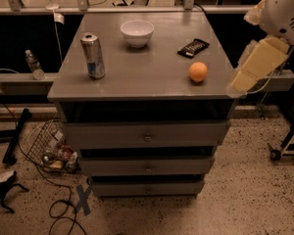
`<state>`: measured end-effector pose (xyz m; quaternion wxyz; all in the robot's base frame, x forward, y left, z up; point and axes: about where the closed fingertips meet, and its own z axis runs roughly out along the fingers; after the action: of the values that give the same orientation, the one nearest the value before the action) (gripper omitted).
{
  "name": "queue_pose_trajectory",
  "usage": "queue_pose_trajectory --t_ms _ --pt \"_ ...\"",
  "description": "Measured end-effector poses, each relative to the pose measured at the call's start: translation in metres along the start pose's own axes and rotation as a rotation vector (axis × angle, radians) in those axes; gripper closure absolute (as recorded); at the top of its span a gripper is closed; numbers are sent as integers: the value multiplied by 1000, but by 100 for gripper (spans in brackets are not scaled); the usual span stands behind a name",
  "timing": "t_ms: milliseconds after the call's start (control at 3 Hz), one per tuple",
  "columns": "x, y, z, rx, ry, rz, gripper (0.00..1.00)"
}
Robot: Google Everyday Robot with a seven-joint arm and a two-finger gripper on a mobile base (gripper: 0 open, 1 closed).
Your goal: Move orange near redbull can
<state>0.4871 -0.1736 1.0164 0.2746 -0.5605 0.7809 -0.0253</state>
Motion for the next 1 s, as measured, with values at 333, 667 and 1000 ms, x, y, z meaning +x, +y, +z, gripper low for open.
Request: queue_pose_trajectory --t_ms 333,667,1000 --pt "2 -19 33 -24 -19 79 0" --pt "15 -45 79 -45 -35 229 0" --pt "18 -49 82 -38 -32 243 0"
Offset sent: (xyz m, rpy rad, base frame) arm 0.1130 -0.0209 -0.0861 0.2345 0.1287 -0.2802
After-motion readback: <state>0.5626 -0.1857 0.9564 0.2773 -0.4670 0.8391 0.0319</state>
